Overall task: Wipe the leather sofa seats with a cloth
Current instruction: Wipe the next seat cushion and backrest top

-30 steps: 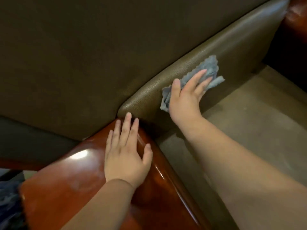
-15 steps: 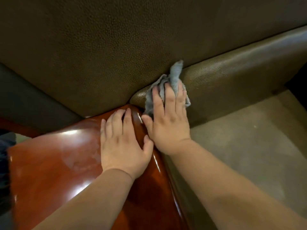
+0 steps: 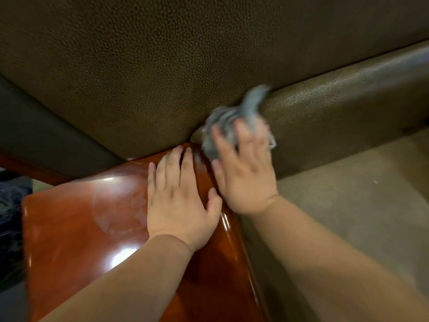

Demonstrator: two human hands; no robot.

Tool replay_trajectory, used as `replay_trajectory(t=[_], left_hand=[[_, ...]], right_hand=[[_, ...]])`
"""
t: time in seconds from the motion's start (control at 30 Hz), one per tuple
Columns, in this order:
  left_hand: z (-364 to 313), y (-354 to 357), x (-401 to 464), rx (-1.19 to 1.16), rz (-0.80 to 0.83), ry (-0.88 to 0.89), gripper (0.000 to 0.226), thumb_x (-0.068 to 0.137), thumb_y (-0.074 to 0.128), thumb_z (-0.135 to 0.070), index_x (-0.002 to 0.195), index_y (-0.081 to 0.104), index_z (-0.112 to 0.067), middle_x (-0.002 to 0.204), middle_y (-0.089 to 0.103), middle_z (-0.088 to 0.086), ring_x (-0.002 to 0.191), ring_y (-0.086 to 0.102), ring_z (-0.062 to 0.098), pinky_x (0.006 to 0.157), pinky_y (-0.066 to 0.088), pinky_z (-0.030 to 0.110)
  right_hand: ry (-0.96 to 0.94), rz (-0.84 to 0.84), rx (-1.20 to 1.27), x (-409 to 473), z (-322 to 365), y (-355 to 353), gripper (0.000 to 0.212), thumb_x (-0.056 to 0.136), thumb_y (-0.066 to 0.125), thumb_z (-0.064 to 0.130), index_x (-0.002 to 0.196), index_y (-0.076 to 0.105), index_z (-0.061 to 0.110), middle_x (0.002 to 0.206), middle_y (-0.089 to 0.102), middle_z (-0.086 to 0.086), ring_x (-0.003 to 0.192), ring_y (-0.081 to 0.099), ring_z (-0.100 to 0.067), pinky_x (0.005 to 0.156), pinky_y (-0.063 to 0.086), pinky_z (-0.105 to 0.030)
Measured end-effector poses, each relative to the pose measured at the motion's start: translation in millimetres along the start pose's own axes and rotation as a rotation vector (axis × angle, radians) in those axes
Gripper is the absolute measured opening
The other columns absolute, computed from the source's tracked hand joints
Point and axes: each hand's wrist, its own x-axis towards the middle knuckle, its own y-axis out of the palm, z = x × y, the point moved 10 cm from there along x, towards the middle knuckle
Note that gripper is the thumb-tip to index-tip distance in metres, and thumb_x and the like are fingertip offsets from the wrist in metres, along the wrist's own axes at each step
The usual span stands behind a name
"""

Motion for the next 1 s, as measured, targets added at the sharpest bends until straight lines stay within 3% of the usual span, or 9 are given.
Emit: replay_trajectory(t=[0.1,0.17,0.27,0.43,0.63,0.73,0.83,0.93,1.0], left_hand=[[1.3,1.9,0.1,0.018,0.032,0.005,0.086,0.087,0.042,-0.056,0.161,0.032,-0.012,0.164,0.031,0.011,0.153,0.025,0.028,0.13,0.014,0.054],[1.6,2.4,0.4,0.014,0.029,0.009,0.087,0.088,0.041,-0.056,0.162,0.03,-0.012,0.165,0.03,0.01,0.154,0.024,0.028,0.13,0.013,0.053],[2.1,2.7,0.6,0.011,0.025,-0.001,0.089,0.087,0.042,-0.057,0.162,0.031,-0.012,0.165,0.03,0.009,0.153,0.024,0.028,0.13,0.012,0.053],[0.1,1.8,0.8,0.017,0.012,0.003,0.09,0.085,0.043,-0.056,0.161,0.033,-0.01,0.164,0.032,0.01,0.153,0.026,0.029,0.129,0.015,0.054],[-1.0,2.8,1.2,0.032,0.038,0.004,0.089,0.087,0.042,-0.056,0.163,0.027,-0.013,0.166,0.027,0.008,0.154,0.021,0.027,0.13,0.014,0.053],[-0.3,0.7,0.3,0.019,0.017,0.0,0.089,0.086,0.045,-0.054,0.162,0.031,-0.011,0.165,0.029,0.01,0.153,0.024,0.03,0.129,0.015,0.055],[-1.2,2.3,0.7,0.02,0.006,0.005,0.088,0.086,0.046,-0.053,0.161,0.032,-0.01,0.164,0.031,0.011,0.154,0.026,0.031,0.129,0.015,0.055],[-1.6,1.6,0.5,0.02,-0.021,0.004,0.089,0.083,0.047,-0.051,0.16,0.033,-0.007,0.163,0.033,0.013,0.153,0.028,0.033,0.13,0.014,0.054],[-1.7,1.1,0.5,0.02,-0.032,0.005,0.09,0.082,0.047,-0.051,0.159,0.035,-0.006,0.162,0.034,0.014,0.152,0.029,0.034,0.129,0.015,0.055]], right_hand=[[-0.446,0.013,-0.084,1.9,-0.3,-10.6,0.048,0.103,0.061,0.031,0.15,0.056,0.022,0.147,0.057,-0.014,0.144,0.037,-0.038,0.123,0.025,-0.048],[-0.528,0.003,-0.206,8.5,-26.7,-16.3,0.053,0.104,0.06,0.04,0.154,0.05,0.024,0.151,0.054,-0.01,0.144,0.039,-0.037,0.121,0.031,-0.048],[-0.245,-0.085,-0.281,14.0,-76.9,-35.0,0.066,0.102,0.056,0.057,0.157,0.044,0.023,0.157,0.036,-0.009,0.145,0.03,-0.042,0.122,0.023,-0.055],[0.211,-0.169,-0.15,9.2,-65.5,-17.0,0.057,0.106,0.036,0.049,0.153,0.046,0.018,0.156,0.036,-0.029,0.146,0.02,-0.061,0.123,0.012,-0.067],[-0.113,0.007,-0.211,-6.0,-74.7,-13.9,0.066,0.105,0.048,0.057,0.161,0.035,0.024,0.165,0.02,-0.016,0.149,0.017,-0.056,0.124,0.008,-0.063],[0.418,0.011,-0.085,-24.1,-128.3,-14.5,0.077,0.106,0.033,0.058,0.165,0.011,0.013,0.169,0.005,-0.027,0.151,0.008,-0.056,0.124,0.0,-0.055],[1.028,-0.094,0.354,-62.6,-134.4,10.4,0.073,0.11,0.024,0.047,0.164,-0.012,0.013,0.169,-0.011,-0.029,0.156,-0.002,-0.048,0.127,-0.007,-0.048],[1.573,-0.236,0.776,-83.1,-102.2,44.6,0.07,0.11,0.017,0.05,0.163,-0.017,0.019,0.169,-0.012,-0.027,0.158,-0.001,-0.042,0.128,0.003,-0.054],[1.82,-0.19,0.94,-91.2,-78.4,61.3,0.072,0.109,0.018,0.055,0.165,-0.012,0.02,0.171,-0.008,-0.022,0.159,0.001,-0.037,0.128,0.003,-0.054]])
